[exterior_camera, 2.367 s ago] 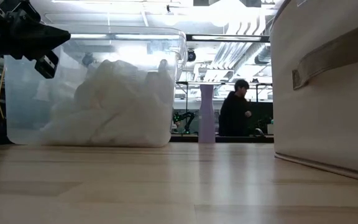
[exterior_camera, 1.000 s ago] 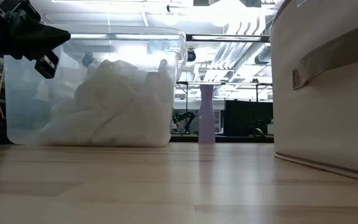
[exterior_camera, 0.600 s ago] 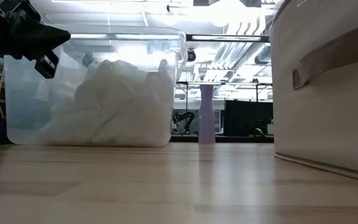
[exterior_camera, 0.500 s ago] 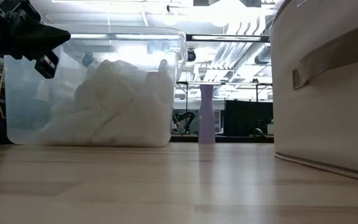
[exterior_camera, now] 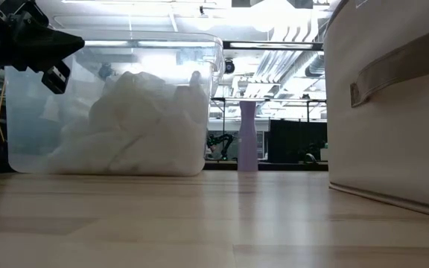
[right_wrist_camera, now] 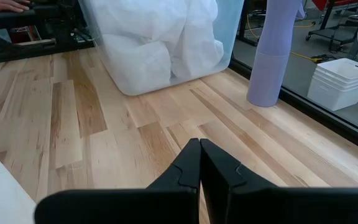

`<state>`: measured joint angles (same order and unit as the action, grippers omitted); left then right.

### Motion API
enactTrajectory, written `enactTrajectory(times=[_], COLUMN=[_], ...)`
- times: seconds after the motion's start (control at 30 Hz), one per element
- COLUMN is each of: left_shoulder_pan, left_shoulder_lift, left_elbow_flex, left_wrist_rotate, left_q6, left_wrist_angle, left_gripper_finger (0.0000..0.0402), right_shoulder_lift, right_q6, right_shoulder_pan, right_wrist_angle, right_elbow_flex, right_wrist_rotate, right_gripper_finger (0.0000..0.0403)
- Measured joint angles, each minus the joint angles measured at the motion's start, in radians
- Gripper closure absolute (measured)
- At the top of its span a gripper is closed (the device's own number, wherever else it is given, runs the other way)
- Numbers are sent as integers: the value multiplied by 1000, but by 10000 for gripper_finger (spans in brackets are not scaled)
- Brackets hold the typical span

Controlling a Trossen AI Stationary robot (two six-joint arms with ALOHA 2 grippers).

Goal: Sort clothes
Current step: Return to Home Position

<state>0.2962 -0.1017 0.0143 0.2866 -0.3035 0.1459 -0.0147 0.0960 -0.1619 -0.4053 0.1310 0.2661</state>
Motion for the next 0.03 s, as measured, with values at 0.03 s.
enactTrajectory(times=[0.03], left_shoulder_pan=[0], left_shoulder_lift=[0], left_elbow_flex=[0], left_wrist_rotate=[0], left_q6=[0], left_wrist_angle=[0], left_gripper_finger=[401], right_shoulder_lift=[0], right_q6=[0], right_shoulder_pan=[0], right_wrist_angle=[0], right_elbow_flex=[0], right_wrist_rotate=[0], right_gripper_finger=[402])
